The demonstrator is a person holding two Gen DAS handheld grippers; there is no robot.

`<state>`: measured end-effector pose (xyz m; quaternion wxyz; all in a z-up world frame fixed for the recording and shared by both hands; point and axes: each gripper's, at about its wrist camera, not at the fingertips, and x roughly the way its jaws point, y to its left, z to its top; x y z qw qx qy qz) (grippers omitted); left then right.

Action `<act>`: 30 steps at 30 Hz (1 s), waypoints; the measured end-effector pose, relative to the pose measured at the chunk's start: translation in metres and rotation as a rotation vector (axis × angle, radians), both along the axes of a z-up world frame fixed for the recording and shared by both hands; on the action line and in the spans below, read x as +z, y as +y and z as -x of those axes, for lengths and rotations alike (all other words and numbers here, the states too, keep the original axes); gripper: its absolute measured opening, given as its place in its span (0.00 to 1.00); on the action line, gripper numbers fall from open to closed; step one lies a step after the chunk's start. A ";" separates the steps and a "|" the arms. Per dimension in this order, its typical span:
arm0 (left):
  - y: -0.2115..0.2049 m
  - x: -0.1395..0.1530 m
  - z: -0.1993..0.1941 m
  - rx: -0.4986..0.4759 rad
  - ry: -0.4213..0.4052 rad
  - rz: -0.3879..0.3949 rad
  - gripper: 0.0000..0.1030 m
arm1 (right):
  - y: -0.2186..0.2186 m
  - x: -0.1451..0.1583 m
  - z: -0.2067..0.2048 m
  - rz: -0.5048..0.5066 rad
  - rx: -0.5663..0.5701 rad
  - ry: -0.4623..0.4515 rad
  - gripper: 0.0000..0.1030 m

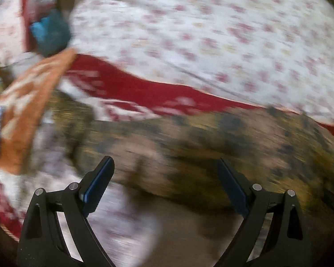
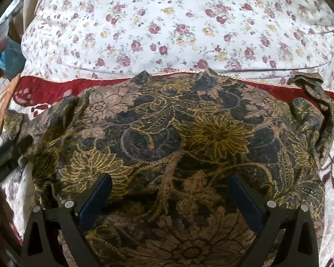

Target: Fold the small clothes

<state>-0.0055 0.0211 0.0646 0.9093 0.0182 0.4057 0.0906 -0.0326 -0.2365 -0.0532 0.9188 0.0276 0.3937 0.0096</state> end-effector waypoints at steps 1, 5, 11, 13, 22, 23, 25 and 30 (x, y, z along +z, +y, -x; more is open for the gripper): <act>0.015 0.002 -0.005 0.046 -0.002 -0.030 0.90 | 0.002 0.001 0.000 0.001 0.007 -0.002 1.00; 0.068 -0.004 -0.026 0.187 0.025 -0.142 0.90 | 0.004 0.000 0.000 -0.019 0.023 -0.001 1.00; 0.133 -0.036 -0.057 0.288 0.113 -0.165 0.77 | 0.005 -0.009 -0.003 -0.051 0.039 0.036 1.00; 0.148 -0.053 -0.063 0.303 0.156 -0.122 0.57 | 0.004 -0.010 -0.004 -0.053 0.036 0.040 1.00; 0.161 -0.045 -0.054 0.173 0.076 0.269 0.09 | 0.001 -0.007 -0.003 -0.066 0.038 0.031 1.00; 0.152 -0.032 -0.049 0.133 0.038 0.303 0.09 | 0.000 -0.006 -0.002 -0.065 0.039 0.027 1.00; 0.128 -0.006 -0.039 0.036 -0.028 0.362 0.09 | -0.002 -0.004 0.001 -0.062 0.037 0.020 1.00; 0.034 0.055 -0.023 -0.266 -0.111 0.442 0.09 | -0.024 0.007 0.005 -0.079 -0.005 -0.011 1.00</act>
